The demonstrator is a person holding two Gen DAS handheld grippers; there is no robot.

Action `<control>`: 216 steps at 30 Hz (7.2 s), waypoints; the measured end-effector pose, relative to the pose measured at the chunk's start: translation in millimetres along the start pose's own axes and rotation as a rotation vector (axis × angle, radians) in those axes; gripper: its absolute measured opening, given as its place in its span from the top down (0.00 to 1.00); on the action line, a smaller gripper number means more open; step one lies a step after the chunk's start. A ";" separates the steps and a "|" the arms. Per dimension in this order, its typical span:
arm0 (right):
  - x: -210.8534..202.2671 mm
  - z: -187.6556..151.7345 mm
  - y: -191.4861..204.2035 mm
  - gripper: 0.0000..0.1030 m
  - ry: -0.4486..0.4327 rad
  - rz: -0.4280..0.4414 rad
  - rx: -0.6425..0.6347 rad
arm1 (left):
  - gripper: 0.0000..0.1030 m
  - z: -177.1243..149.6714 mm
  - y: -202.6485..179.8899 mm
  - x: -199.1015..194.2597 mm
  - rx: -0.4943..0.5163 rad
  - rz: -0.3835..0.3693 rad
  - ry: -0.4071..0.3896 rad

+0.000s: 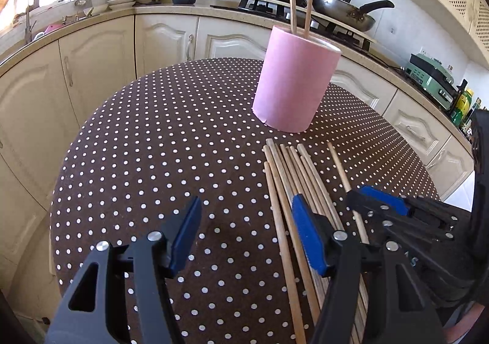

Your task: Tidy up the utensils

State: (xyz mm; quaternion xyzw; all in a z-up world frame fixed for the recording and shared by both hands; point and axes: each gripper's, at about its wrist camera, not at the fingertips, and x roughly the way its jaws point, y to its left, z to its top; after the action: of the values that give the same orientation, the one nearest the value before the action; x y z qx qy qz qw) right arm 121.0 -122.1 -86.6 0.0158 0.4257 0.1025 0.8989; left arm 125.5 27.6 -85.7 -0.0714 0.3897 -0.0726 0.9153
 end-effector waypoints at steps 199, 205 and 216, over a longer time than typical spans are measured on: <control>-100.7 52.7 -86.0 0.95 -0.317 -0.065 0.112 | 0.95 62.8 -32.5 -21.4 -0.006 -0.039 -0.076; -122.4 54.4 -86.2 0.95 -0.385 -0.058 0.127 | 0.95 66.2 -37.4 -36.0 0.012 -0.044 -0.123; -149.1 62.7 -80.1 0.95 -0.470 -0.032 0.110 | 0.95 82.2 -44.5 -70.6 0.017 -0.040 -0.280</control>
State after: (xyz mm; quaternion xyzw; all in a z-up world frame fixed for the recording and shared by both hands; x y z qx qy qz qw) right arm 90.9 -226.3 57.7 0.0815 0.2100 0.0582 0.9726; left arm 133.1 3.4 28.7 -0.0808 0.2559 -0.0834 0.9597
